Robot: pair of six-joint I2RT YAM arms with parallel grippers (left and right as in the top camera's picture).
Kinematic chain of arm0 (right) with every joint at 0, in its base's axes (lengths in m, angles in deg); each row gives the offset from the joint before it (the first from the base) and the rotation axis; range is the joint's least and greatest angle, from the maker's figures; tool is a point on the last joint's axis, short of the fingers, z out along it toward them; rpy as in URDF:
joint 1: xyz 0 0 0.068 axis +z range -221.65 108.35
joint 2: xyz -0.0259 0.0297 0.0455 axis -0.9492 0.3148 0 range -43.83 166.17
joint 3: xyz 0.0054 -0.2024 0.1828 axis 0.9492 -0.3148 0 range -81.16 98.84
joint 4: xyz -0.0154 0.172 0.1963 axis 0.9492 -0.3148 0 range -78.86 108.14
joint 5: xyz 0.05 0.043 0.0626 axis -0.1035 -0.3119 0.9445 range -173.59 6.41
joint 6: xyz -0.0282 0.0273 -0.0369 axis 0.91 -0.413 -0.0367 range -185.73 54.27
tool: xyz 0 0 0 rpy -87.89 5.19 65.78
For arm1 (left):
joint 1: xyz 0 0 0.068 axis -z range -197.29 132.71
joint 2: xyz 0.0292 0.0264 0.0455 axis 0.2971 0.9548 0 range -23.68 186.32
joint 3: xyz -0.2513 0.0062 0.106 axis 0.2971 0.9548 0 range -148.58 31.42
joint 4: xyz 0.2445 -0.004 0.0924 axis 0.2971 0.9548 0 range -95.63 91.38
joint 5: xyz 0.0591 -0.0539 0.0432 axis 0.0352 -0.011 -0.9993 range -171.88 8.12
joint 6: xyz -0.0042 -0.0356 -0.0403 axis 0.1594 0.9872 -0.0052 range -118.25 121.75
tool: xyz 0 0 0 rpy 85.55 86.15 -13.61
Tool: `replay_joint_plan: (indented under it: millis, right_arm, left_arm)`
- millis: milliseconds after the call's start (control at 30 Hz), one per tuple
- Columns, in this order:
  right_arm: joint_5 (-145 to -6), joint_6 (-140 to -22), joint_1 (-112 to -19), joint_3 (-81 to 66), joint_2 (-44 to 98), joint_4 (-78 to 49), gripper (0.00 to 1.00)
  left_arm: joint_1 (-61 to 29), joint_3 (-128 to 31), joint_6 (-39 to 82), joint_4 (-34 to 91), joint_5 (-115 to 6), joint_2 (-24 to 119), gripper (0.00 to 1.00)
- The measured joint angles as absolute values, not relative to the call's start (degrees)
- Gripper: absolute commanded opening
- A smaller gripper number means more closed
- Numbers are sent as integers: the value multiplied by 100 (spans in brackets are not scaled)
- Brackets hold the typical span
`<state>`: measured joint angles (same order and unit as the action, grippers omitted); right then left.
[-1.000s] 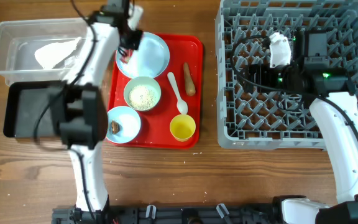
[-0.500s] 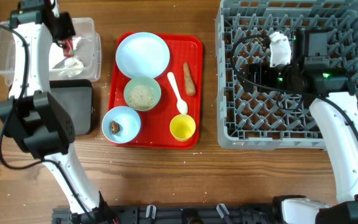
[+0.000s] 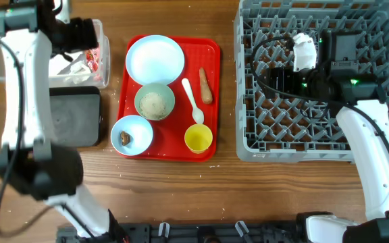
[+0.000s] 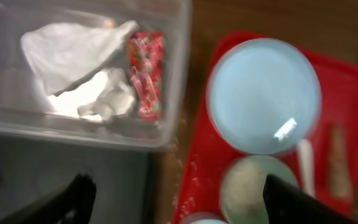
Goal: Sort waste into correct bins and load items into the dishwasher rack
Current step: 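Drop the red wrapper into the clear plastic bin, then grasp the green bowl of rice with the left gripper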
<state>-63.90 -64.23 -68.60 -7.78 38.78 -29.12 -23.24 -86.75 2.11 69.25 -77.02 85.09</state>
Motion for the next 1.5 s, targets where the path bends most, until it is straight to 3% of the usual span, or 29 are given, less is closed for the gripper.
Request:
replay_joint_plan:
  millis: [67,233,400,600,700,900,1000,1100,1133,1300,1500]
  right_arm:
    - [-6393,-6423,-6860,-778,3878,-2917,100]
    - [-6393,-6416,-6860,-778,3878,-2912,100]
    - [-6395,-6395,-6860,-778,3878,-2917,100]
    - [-6415,-6395,-6860,-778,3878,-2915,100]
    - [-6415,-6397,-6860,-778,3878,-2921,100]
    - [-6415,-6397,-6860,-778,3878,-2923,100]
    - [-6415,-6397,-6860,-778,3878,-2941,100]
    - [-6415,-6397,-6860,-778,3878,-2943,100]
    - [-6415,-6397,-6860,-778,3878,-2943,100]
    - [-6415,-6397,-6860,-778,3878,-2943,100]
    - [-6417,-6397,-6860,-778,3878,-2943,100]
  left_arm:
    - [-2020,-8773,217,7414,-7431,8122,77]
    - [-1236,-8430,344,7897,-7107,8079,80]
    - [-355,-7104,558,6715,-7013,8155,80]
    - [406,-5080,729,4444,-7000,8238,76]
    - [530,-4483,856,3709,-7094,8249,66]
    - [539,-3906,945,3073,-7348,8262,56]
    - [539,-3880,971,2907,-7396,8409,45]
    - [539,-3827,993,2842,-7446,8594,15]
    - [539,-3825,971,2840,-7472,8621,10]
    - [539,-3912,934,2899,-7643,8586,4]
    - [532,-4758,943,4116,-7619,8479,4]
